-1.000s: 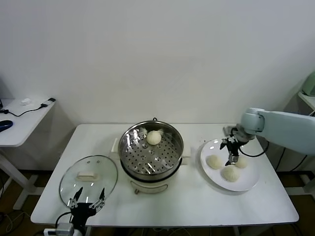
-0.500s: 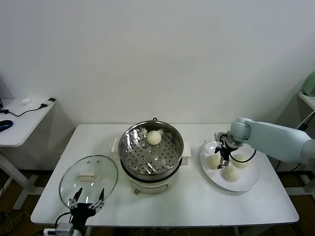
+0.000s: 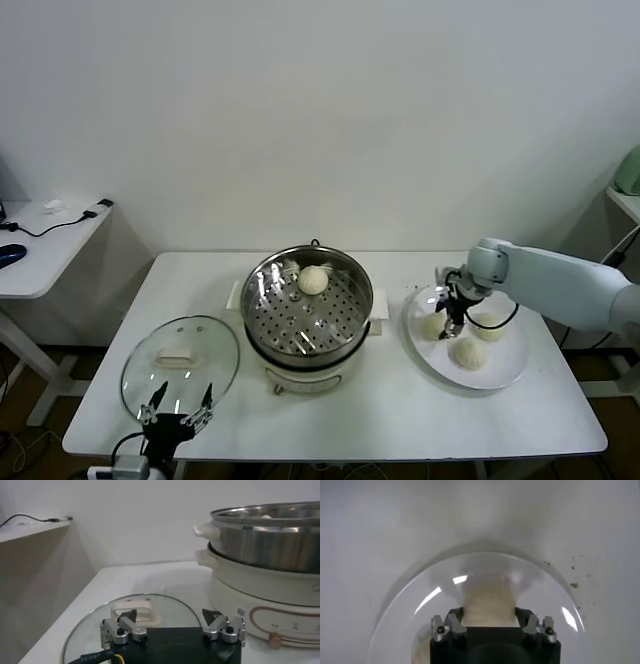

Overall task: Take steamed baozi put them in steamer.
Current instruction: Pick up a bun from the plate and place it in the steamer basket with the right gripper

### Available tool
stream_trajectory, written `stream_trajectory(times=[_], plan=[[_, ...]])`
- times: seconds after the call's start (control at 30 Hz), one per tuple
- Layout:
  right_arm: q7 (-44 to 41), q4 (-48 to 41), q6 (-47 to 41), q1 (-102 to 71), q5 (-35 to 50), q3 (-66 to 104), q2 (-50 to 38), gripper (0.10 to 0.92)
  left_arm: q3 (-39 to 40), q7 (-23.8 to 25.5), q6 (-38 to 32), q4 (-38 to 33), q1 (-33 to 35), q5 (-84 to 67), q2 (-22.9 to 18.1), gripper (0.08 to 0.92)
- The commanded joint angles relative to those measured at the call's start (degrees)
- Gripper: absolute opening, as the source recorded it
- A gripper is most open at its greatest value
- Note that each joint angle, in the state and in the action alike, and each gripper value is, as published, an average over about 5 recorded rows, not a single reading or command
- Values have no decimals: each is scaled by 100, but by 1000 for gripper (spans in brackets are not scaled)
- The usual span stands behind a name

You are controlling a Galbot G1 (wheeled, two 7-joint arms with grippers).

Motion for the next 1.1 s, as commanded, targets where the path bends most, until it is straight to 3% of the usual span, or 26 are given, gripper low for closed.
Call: stream_trajectory(times=[0.03,0.3,0.57,0.8,1.1], plan=[[-301,668,78,2144,843,-1197,13,681,20,11,13,-70,20,17,9,823],[-161,2111,-276,4439,2712,-1763,882,679,81,20,58,-129,-41,34,36,823],[971,2977,-1196,4131,4103,-1006,2207,679,140,39,57,-180,-98,41,38,823],[1447,2300,-1496,2983,4108,-830,3109,679,124,41,48,-191,-106,17,78,823],[1813,1409,-1720,1873,3523,-762,3579,679,137,44,45,-117,-172,4,130,823]])
